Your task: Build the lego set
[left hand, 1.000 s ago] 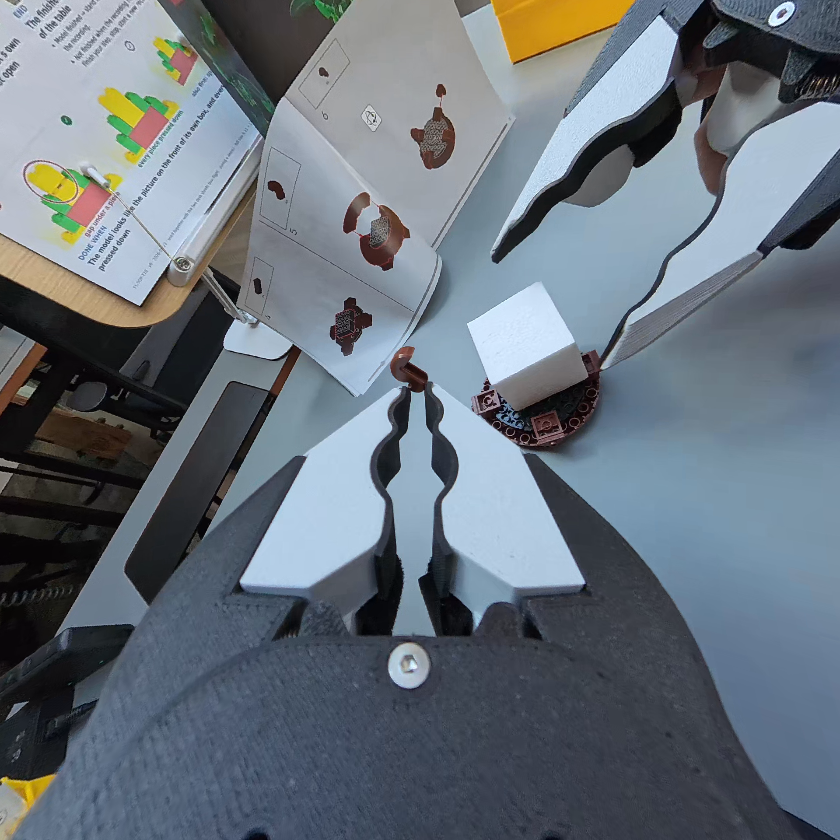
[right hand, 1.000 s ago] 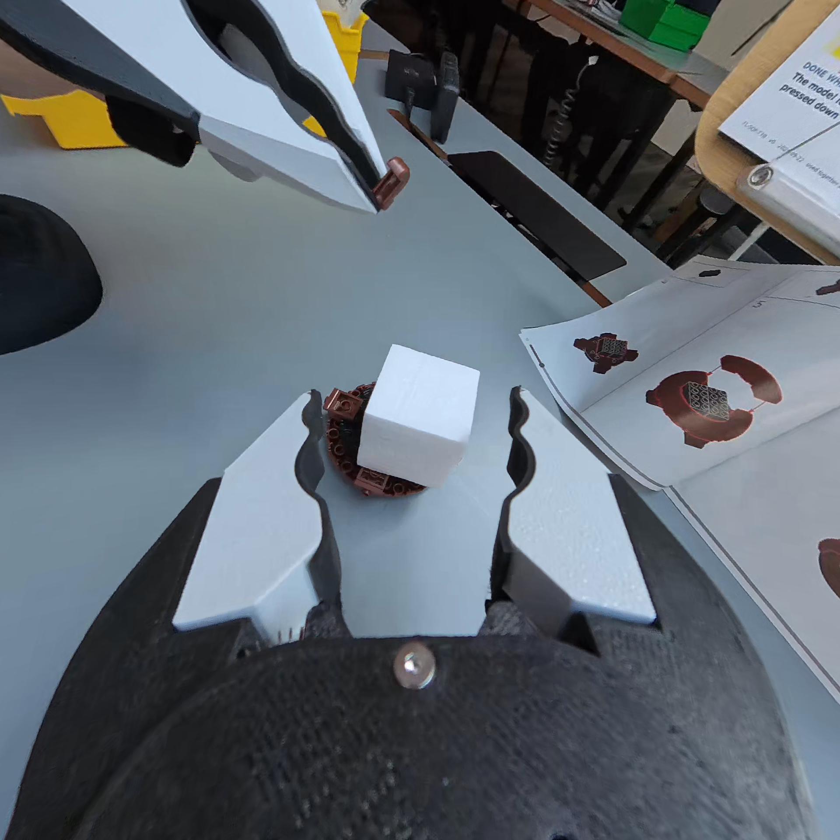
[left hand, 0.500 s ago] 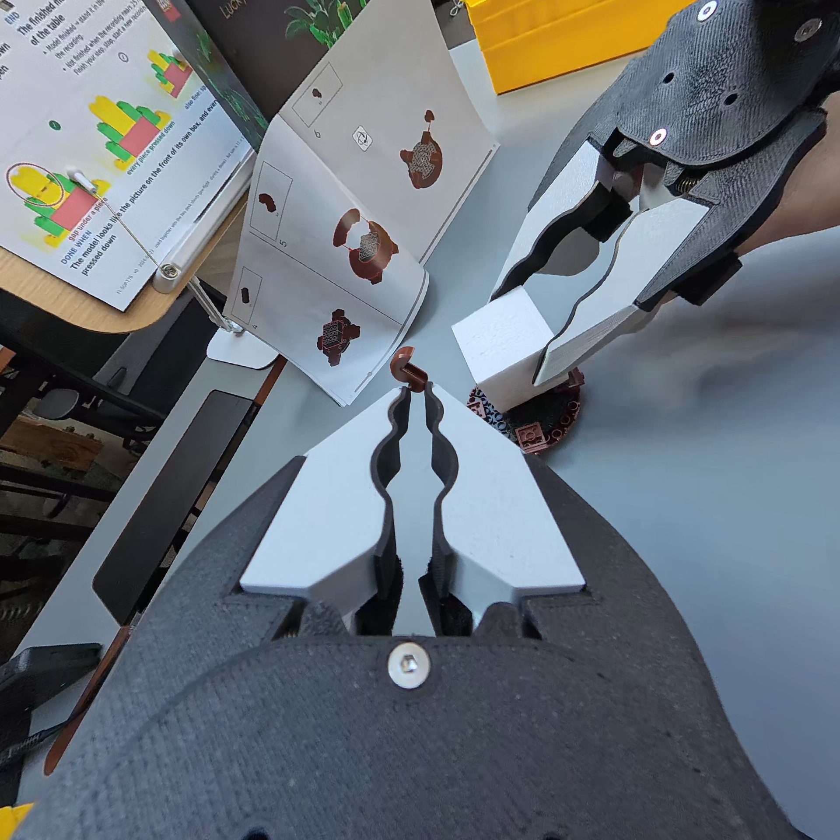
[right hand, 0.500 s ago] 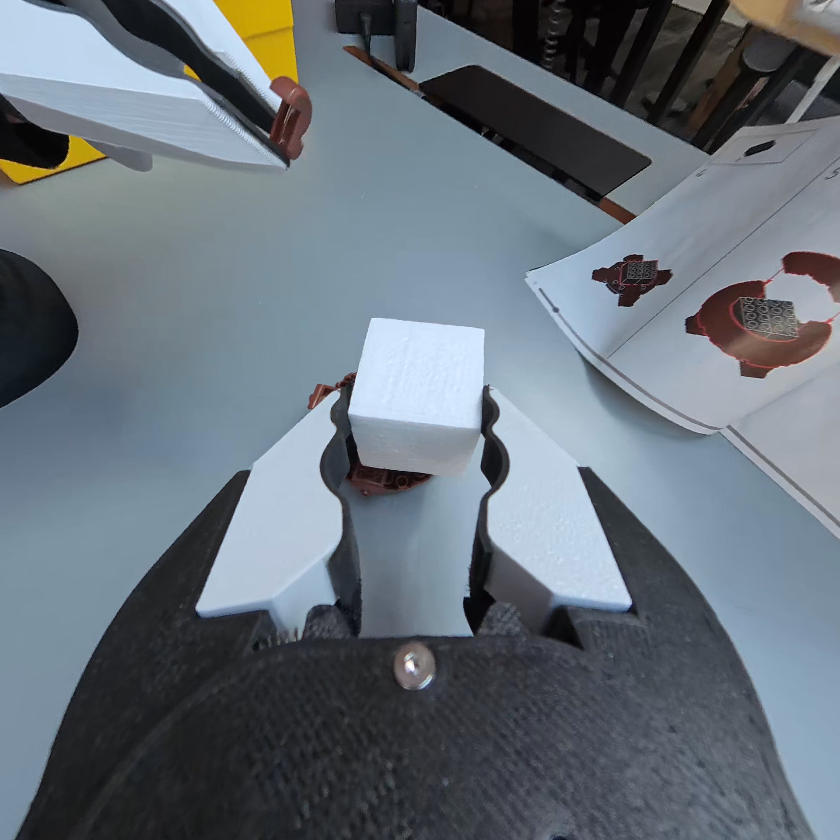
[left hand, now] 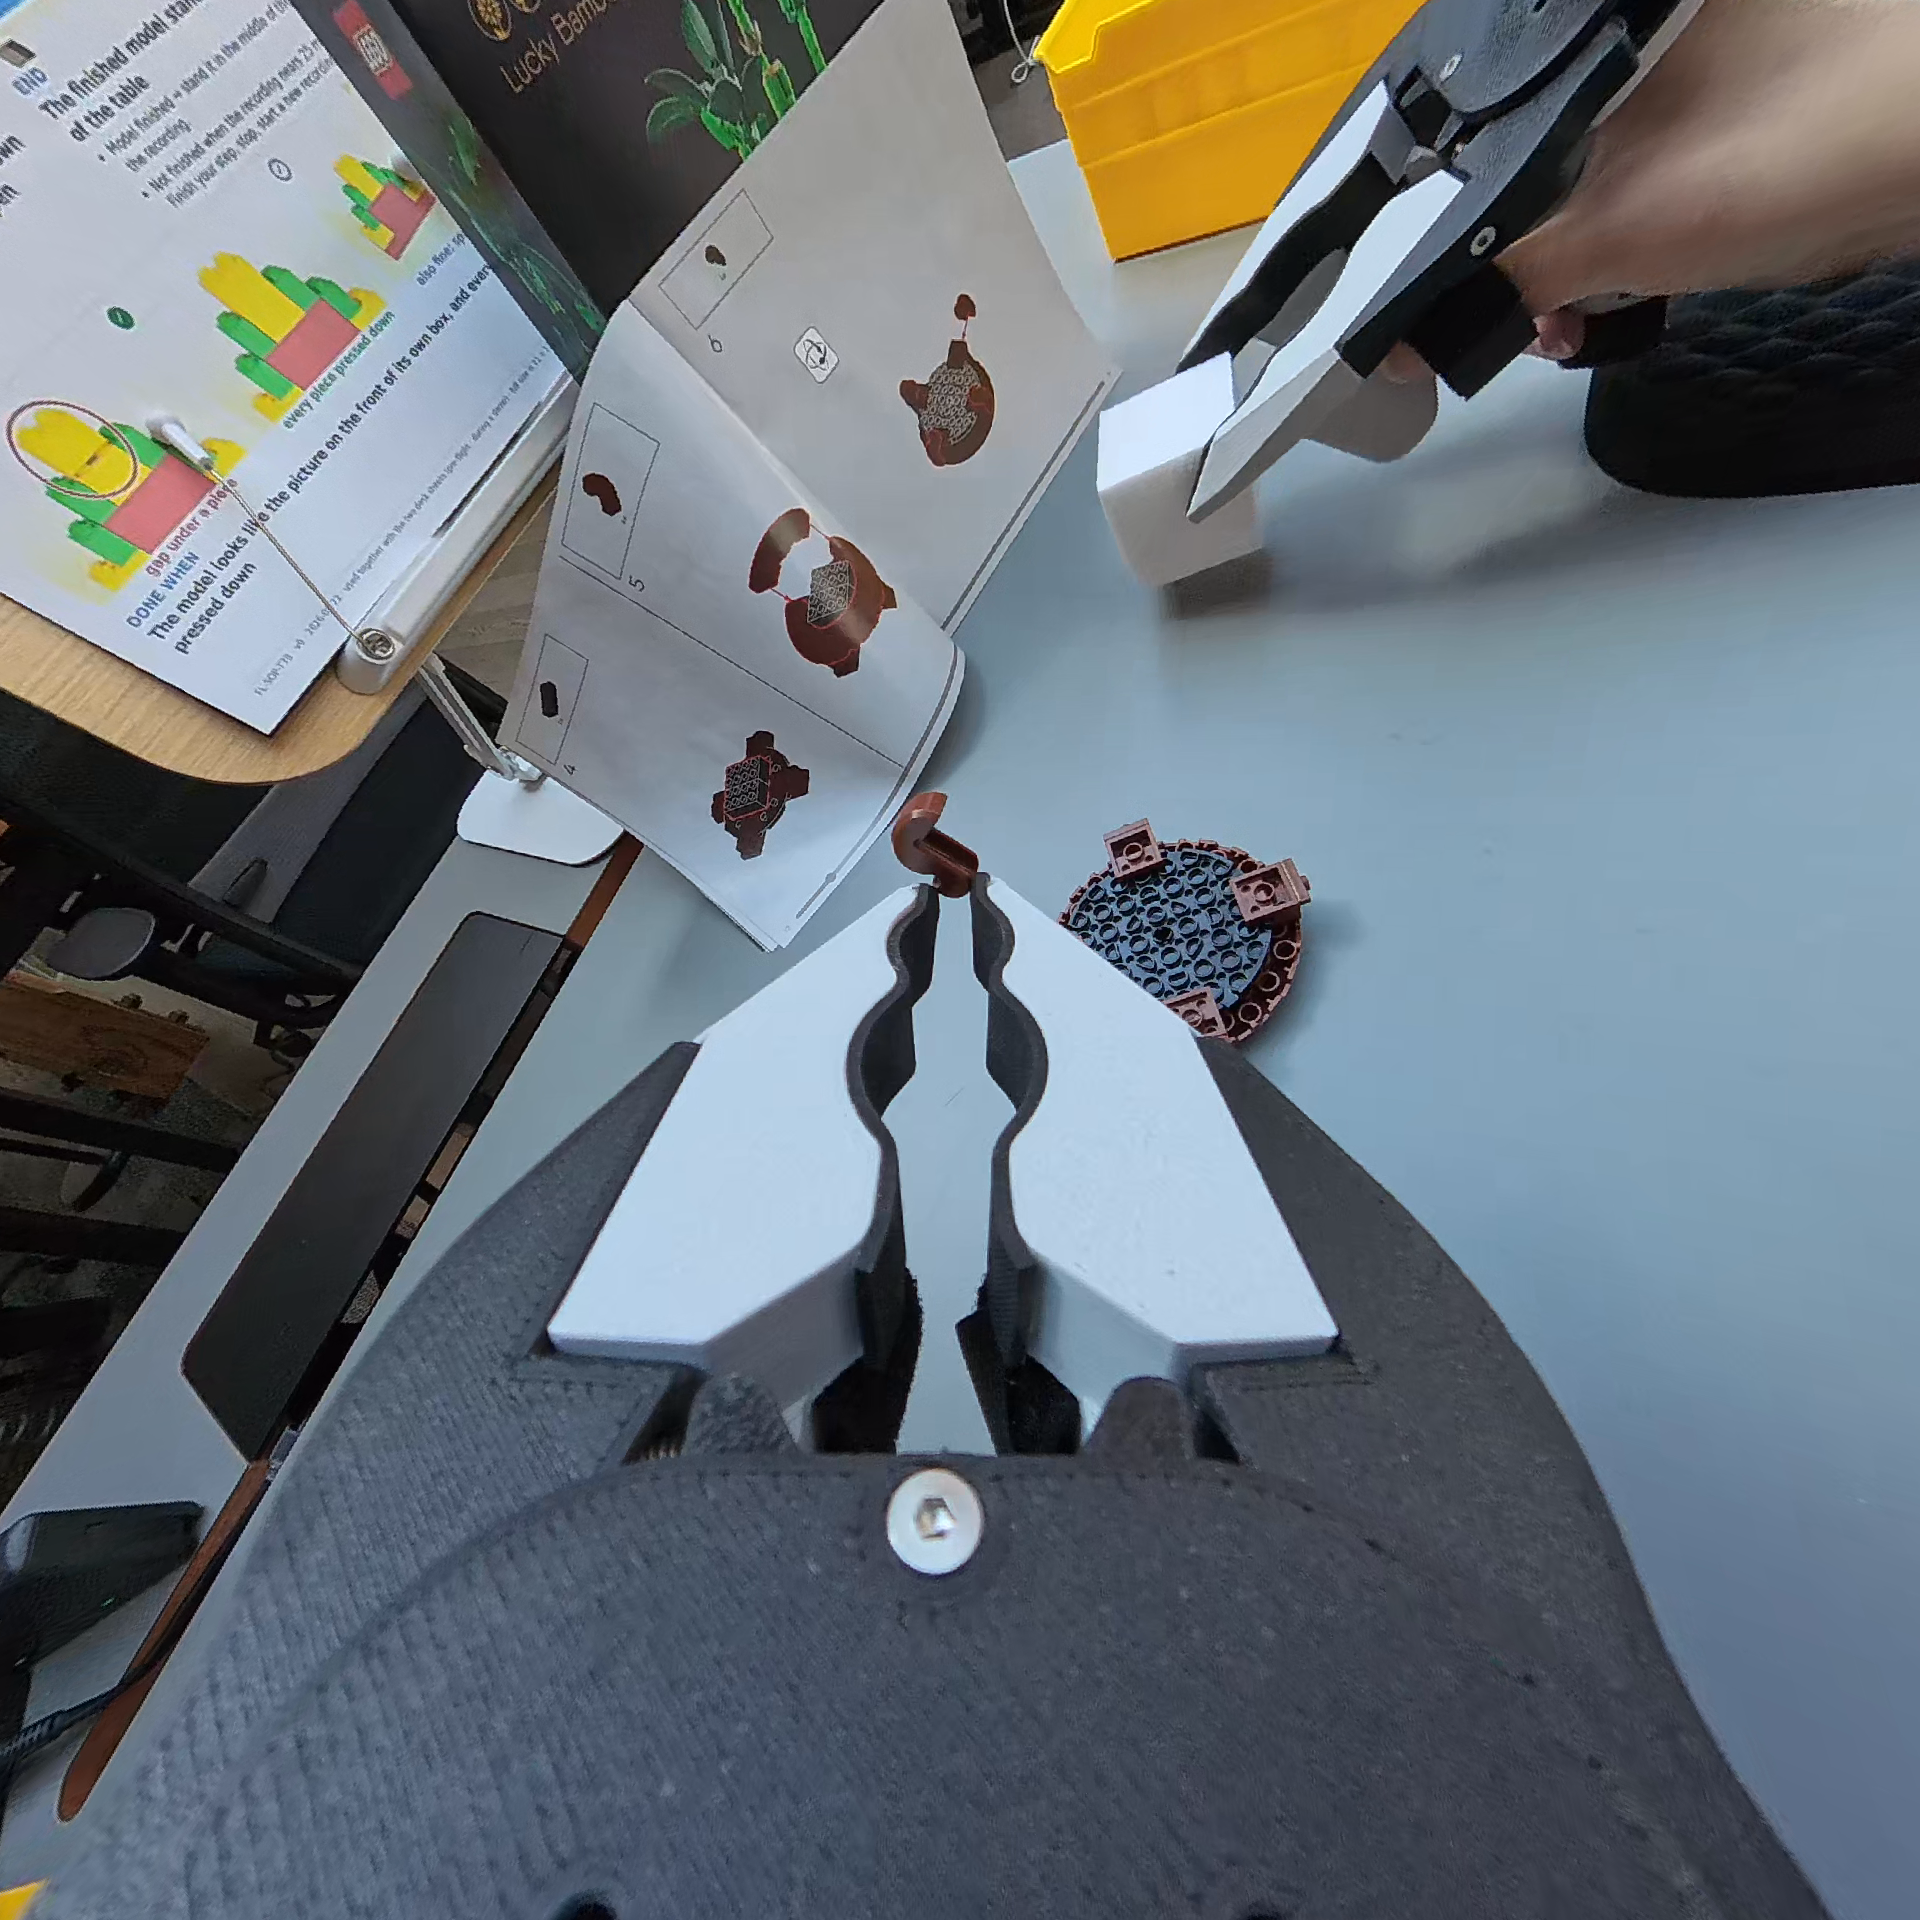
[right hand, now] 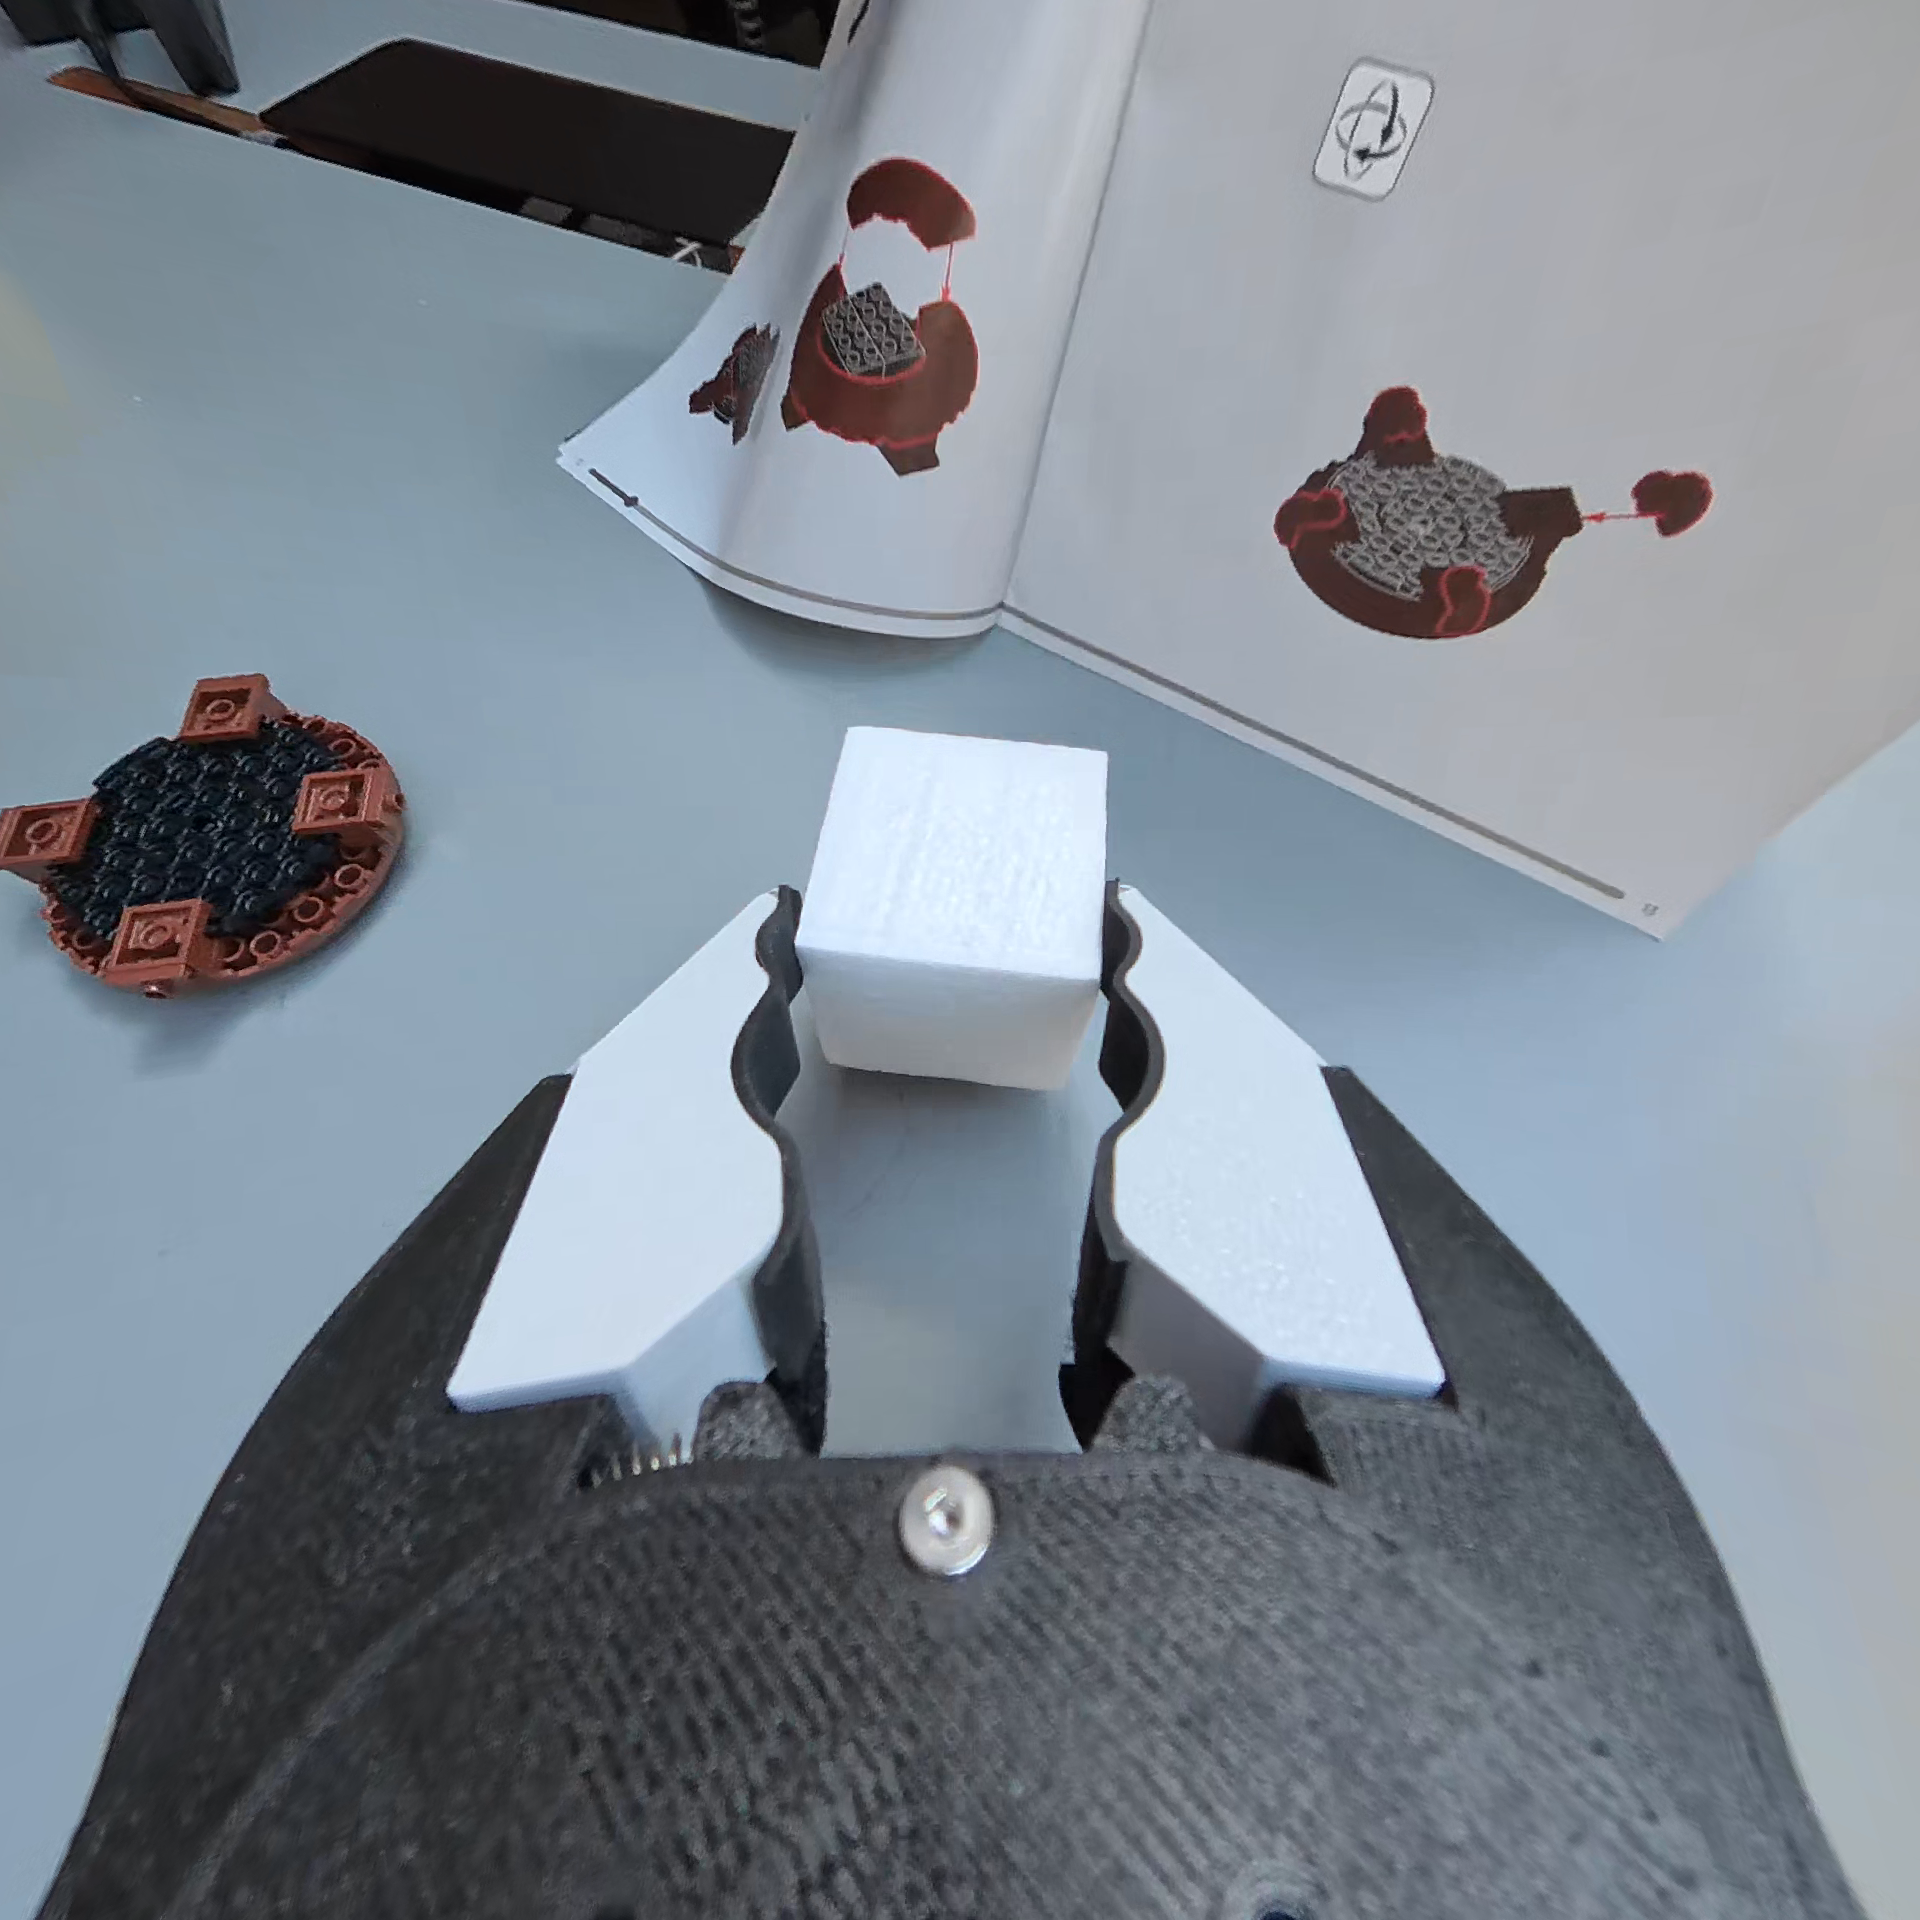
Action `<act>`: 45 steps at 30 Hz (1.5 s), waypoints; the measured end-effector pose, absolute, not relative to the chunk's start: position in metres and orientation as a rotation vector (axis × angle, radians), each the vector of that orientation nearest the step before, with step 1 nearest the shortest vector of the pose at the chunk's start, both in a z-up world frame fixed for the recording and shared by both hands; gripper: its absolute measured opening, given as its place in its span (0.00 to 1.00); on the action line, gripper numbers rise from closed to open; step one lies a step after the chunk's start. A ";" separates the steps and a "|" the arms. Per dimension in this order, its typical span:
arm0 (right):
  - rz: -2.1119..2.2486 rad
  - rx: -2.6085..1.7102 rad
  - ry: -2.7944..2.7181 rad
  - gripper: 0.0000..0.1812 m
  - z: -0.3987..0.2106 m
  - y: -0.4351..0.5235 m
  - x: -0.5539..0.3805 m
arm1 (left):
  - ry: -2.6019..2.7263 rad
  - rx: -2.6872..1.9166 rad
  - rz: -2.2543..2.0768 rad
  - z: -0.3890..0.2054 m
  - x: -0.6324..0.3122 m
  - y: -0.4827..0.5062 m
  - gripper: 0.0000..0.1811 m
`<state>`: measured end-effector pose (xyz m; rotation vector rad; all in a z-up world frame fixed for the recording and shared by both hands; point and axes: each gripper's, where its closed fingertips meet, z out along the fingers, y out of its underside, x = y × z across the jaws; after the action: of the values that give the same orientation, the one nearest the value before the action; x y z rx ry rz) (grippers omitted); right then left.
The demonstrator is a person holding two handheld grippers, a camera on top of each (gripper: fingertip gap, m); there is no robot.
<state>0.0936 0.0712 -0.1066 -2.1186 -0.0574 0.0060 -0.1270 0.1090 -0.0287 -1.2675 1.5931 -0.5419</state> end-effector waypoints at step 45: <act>0.883 -1.962 -0.505 0.03 -0.074 0.106 -0.095 | 1.763 -1.382 -0.490 -0.085 -0.107 0.096 0.11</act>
<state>-0.0951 0.1055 -0.0739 -1.9618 -0.5048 0.8834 -0.1069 0.0964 -0.0853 -1.3820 1.7634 -0.4899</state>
